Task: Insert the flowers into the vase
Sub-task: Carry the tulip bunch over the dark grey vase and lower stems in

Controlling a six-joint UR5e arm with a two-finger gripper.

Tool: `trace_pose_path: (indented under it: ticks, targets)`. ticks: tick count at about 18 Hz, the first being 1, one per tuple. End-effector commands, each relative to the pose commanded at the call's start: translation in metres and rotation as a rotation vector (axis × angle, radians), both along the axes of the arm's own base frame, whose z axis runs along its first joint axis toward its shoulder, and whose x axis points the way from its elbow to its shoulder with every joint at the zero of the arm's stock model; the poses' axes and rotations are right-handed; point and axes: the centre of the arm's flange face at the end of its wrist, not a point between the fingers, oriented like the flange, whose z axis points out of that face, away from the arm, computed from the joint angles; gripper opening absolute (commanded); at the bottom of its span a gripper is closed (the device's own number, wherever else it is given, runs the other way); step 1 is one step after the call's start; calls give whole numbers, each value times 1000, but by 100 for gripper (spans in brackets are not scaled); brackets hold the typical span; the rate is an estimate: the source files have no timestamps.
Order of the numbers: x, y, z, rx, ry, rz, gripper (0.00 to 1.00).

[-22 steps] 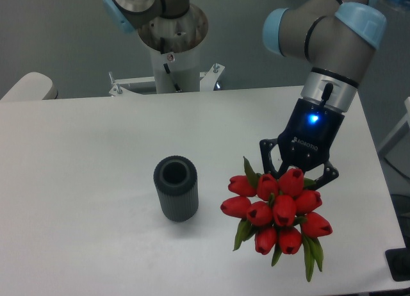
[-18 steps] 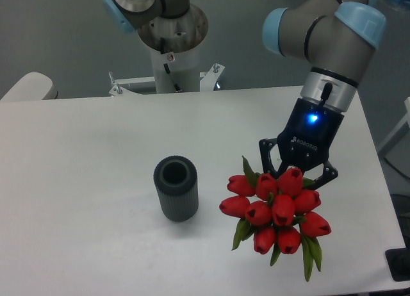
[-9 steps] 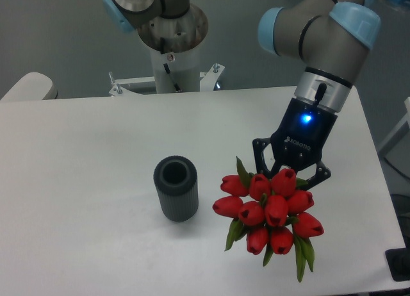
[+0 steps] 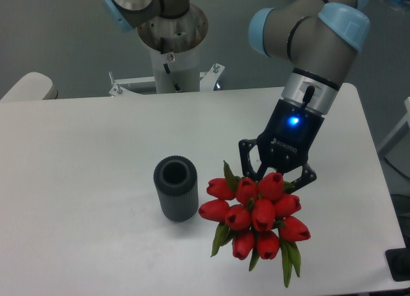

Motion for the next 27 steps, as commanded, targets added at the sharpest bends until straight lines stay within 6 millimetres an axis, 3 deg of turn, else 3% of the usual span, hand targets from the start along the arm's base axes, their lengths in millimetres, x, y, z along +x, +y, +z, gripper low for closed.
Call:
trace_pose_path:
  ticks: [2,5,8,12,22,27]
  targets:
    - [3,0,3,58,-40,-30,24]
    - [10,-5,-11,111,-92,-60,25]
    - [38,-16,-5,157,-87,-86,25]
    - [61,-27,-16,156,-105,-91,25]
    - [80,-19,-2,289,-91,-202,24]
    - [91,-18,-22,324,-91,-254,25]
